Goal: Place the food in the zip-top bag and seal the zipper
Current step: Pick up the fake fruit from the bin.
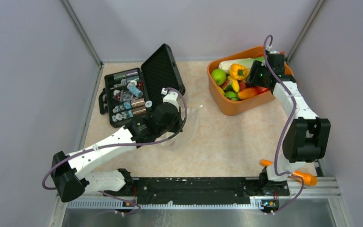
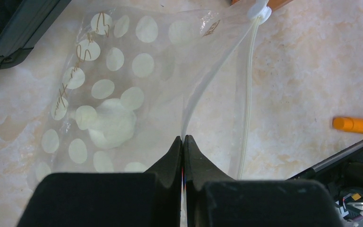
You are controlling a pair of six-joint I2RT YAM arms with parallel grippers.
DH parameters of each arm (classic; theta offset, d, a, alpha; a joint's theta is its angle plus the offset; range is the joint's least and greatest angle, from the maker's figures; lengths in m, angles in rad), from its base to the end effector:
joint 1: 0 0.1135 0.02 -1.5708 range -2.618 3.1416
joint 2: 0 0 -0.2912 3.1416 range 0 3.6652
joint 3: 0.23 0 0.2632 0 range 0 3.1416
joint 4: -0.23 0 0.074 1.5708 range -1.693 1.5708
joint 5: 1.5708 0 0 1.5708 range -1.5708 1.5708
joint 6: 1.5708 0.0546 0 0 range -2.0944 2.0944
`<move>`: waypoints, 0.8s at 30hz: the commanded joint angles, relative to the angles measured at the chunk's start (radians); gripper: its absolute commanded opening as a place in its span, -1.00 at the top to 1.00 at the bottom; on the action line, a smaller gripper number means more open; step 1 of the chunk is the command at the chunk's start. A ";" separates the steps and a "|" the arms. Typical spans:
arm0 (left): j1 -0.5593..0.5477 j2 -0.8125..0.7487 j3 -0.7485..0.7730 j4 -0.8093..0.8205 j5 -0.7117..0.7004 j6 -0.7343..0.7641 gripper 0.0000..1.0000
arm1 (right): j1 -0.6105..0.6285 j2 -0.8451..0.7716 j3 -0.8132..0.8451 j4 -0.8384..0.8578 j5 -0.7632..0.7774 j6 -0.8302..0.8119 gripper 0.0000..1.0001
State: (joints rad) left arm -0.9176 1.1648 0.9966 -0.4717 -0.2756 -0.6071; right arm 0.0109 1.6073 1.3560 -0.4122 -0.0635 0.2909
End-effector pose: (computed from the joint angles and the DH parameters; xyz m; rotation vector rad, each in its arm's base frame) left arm 0.1754 -0.2048 0.3217 0.1916 2.2299 -0.5505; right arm 0.3949 0.0078 0.3198 0.2786 2.2257 0.2348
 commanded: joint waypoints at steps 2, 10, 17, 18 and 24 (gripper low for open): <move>0.002 0.007 0.023 0.028 0.012 0.003 1.00 | -0.005 0.034 0.081 -0.034 0.006 -0.040 -0.08; 0.002 0.004 0.032 -0.001 -0.034 0.015 1.00 | -0.005 0.059 0.089 -0.062 -0.031 -0.063 -0.03; 0.002 0.006 0.030 0.005 -0.009 0.005 1.00 | -0.005 0.046 0.088 -0.076 -0.013 -0.069 -0.07; 0.002 0.008 0.030 0.004 -0.008 0.004 1.00 | -0.004 0.046 0.092 -0.080 -0.015 -0.072 0.06; 0.002 0.007 0.027 0.008 -0.009 0.003 1.00 | -0.003 0.008 0.084 -0.078 0.003 -0.074 0.48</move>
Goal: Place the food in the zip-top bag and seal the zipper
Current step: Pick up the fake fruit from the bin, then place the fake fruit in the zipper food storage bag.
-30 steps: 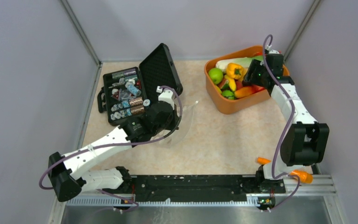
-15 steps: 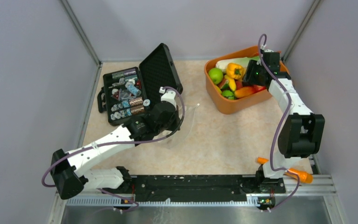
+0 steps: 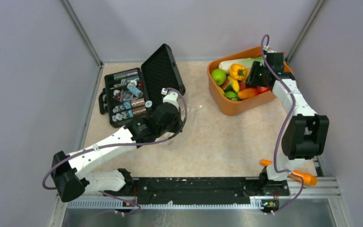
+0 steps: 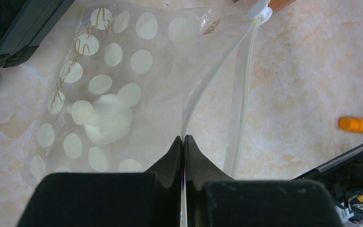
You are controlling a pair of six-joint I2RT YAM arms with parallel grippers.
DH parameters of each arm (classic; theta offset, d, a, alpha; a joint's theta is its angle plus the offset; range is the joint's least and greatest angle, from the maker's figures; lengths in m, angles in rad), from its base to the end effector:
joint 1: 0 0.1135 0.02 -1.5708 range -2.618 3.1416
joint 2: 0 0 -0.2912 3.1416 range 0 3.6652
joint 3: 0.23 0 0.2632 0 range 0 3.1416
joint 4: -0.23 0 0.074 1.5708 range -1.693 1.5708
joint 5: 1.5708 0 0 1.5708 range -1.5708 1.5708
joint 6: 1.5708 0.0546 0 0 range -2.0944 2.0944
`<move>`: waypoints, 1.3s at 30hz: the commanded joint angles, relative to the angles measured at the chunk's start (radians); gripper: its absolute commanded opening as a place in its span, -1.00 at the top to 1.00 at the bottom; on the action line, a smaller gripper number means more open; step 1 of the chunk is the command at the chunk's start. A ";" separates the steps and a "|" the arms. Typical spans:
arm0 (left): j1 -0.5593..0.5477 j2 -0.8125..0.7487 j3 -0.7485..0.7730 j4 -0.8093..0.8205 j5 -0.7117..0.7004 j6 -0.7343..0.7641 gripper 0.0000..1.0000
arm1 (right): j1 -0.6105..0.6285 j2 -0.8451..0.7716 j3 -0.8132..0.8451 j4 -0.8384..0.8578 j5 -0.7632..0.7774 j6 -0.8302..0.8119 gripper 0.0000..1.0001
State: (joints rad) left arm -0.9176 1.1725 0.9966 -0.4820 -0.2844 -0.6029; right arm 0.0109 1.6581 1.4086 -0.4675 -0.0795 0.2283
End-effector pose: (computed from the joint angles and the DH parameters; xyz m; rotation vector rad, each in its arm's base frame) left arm 0.1762 -0.2050 0.3188 0.1958 2.2408 -0.5265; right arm 0.4053 0.0088 0.3141 0.2076 2.2850 0.2151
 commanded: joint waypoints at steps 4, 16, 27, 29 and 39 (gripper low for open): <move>0.002 -0.001 0.024 0.021 0.000 -0.002 1.00 | -0.003 -0.118 -0.012 0.039 0.010 -0.003 0.73; 0.003 0.003 0.025 0.029 0.000 -0.002 1.00 | -0.003 -0.380 -0.240 0.296 -0.034 0.074 0.82; 0.003 0.008 0.024 0.043 -0.017 -0.003 1.00 | 0.242 -0.620 -0.522 0.518 -0.402 0.257 0.83; 0.003 0.010 0.029 0.045 -0.020 -0.002 1.00 | 0.351 -0.670 -0.614 0.586 -0.361 0.307 0.83; 0.003 0.048 0.051 0.071 0.013 0.000 1.00 | 0.717 -0.683 -0.804 0.793 -0.207 0.457 0.83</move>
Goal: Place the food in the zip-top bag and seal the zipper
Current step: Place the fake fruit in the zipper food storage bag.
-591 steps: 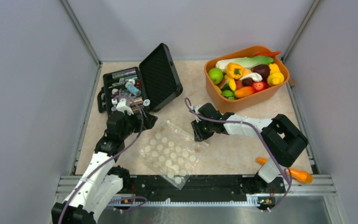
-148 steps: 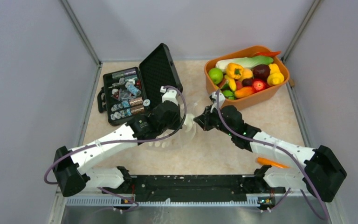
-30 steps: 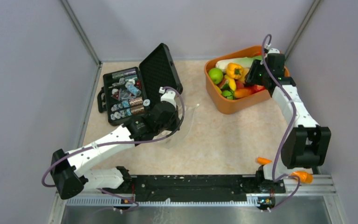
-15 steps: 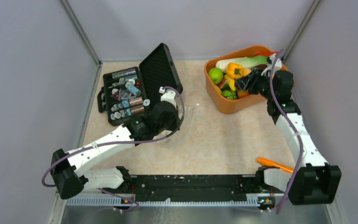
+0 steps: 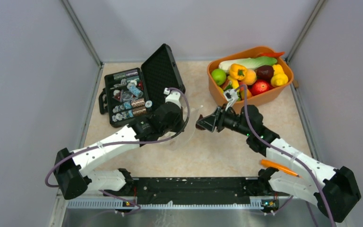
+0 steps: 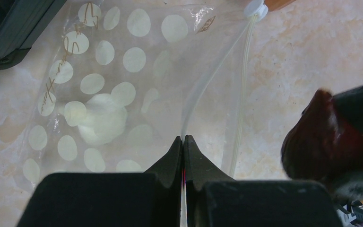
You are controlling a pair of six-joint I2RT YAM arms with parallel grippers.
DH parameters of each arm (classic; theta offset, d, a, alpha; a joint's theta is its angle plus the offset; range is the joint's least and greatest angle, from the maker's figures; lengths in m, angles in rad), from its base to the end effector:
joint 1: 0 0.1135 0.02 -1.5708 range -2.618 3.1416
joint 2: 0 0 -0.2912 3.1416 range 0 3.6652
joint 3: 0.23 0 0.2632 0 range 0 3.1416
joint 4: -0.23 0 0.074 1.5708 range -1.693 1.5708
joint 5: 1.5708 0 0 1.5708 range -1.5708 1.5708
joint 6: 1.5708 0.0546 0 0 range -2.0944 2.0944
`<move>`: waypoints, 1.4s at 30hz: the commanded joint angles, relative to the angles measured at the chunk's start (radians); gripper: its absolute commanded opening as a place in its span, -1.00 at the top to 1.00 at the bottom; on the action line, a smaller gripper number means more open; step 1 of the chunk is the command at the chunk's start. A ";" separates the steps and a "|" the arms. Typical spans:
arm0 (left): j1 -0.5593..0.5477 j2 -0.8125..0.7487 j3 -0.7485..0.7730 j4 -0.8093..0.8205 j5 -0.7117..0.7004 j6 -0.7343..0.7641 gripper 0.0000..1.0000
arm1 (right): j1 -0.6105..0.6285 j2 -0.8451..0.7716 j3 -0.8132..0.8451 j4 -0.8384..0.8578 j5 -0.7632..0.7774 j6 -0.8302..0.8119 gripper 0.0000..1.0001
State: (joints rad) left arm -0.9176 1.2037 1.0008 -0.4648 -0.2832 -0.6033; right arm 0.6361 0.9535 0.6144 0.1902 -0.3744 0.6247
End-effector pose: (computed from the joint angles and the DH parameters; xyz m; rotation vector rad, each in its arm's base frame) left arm 0.1810 -0.2114 0.3142 0.1988 2.2495 -0.5204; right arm 0.1784 0.1566 0.3038 -0.3129 1.8518 1.2245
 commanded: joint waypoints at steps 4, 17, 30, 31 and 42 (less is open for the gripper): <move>0.003 0.039 0.060 0.070 0.056 0.015 1.00 | 0.151 0.071 -0.008 0.148 0.158 0.079 0.82; 0.004 0.064 0.090 0.048 0.106 0.016 1.00 | 0.180 0.175 0.030 -0.012 0.461 0.144 0.75; 0.003 0.068 0.104 0.054 0.124 0.010 1.00 | 0.182 0.214 0.099 -0.030 0.348 0.086 0.05; 0.003 0.067 0.104 0.051 0.119 0.008 1.00 | 0.181 0.206 0.100 -0.037 0.349 0.085 -0.07; 0.005 -0.036 0.071 0.059 -0.021 -0.025 1.00 | 0.181 0.029 0.073 -0.041 0.358 0.071 -0.36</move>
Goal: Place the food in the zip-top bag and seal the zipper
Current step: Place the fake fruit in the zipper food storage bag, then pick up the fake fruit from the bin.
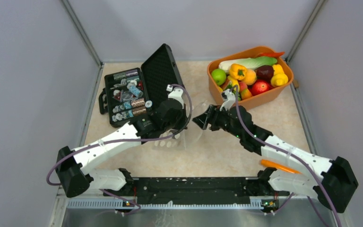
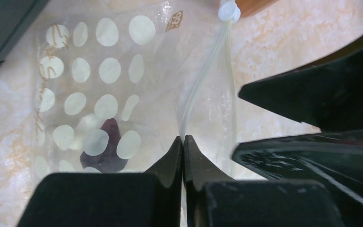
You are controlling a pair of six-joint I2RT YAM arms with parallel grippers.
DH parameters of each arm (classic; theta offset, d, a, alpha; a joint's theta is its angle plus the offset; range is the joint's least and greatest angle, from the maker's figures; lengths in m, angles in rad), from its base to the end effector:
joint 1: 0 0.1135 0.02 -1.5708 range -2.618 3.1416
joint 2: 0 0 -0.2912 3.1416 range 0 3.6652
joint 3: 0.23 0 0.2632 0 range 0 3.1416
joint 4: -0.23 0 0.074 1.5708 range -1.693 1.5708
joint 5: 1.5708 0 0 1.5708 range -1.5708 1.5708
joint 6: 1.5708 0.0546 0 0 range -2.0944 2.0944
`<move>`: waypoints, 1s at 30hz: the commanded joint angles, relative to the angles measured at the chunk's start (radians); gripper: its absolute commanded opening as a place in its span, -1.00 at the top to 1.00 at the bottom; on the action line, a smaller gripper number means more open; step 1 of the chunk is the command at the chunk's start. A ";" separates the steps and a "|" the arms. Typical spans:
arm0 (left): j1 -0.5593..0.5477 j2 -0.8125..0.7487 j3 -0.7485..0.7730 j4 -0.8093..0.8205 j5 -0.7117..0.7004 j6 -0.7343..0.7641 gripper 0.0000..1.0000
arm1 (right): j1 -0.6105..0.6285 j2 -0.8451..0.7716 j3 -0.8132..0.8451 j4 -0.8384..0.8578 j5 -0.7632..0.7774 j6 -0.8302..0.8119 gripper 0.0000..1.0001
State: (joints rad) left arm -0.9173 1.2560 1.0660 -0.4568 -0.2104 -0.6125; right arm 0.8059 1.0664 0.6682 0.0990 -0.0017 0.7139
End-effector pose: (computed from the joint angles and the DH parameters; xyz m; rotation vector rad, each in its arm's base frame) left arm 0.1881 -0.2269 0.3241 0.2265 2.2598 -0.6093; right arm 0.1811 0.1888 0.2865 -0.0936 2.0053 1.0218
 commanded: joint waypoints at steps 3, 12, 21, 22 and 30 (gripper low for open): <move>0.007 -0.115 0.001 0.041 -0.138 -0.012 1.00 | 0.012 -0.148 0.011 0.062 -0.005 -0.033 -0.35; 0.009 -0.102 -0.024 0.041 -0.116 -0.030 1.00 | -0.074 -0.261 0.160 -0.258 0.479 -0.223 -0.43; 0.010 -0.097 -0.044 0.049 -0.097 -0.035 1.00 | -0.599 0.030 0.444 -0.574 0.183 -0.340 -0.31; 0.011 -0.097 -0.047 0.049 -0.095 -0.035 1.00 | -0.614 0.053 0.449 -0.572 0.179 -0.357 -0.30; 0.011 -0.114 -0.059 0.046 -0.103 -0.033 1.00 | -0.634 0.232 0.529 -0.586 0.096 -0.480 -0.22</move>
State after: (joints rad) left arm -0.9108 1.1614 1.0172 -0.4480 -0.3058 -0.6346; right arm 0.1772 1.2800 1.1225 -0.4805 0.1539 0.3153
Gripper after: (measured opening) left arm 0.002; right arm 0.602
